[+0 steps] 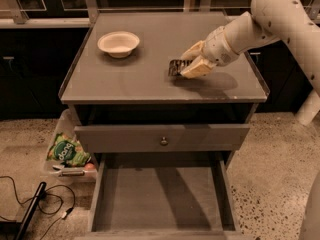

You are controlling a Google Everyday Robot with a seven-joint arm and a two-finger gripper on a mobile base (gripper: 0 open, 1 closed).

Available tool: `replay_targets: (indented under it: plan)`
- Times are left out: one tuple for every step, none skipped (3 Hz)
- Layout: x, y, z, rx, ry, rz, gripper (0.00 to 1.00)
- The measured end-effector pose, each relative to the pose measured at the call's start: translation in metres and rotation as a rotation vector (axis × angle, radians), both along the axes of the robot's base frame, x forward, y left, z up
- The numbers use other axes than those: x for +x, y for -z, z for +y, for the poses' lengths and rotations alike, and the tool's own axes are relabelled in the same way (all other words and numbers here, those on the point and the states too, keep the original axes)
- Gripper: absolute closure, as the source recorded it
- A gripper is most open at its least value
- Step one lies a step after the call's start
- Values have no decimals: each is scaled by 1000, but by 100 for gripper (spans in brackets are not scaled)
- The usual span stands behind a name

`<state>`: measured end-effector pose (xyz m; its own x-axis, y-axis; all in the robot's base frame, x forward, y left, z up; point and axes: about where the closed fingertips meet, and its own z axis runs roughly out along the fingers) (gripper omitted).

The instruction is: Pick rxbar chocolate from middle drawer and place on counter

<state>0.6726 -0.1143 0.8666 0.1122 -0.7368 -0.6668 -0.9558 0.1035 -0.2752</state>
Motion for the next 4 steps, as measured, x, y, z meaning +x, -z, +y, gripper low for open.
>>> replay_targets:
  plan:
    - [0, 0, 0, 0, 0, 0, 35]
    - [0, 0, 0, 0, 0, 0, 12]
    - [0, 0, 0, 0, 0, 0, 0]
    - [0, 0, 0, 0, 0, 0, 0]
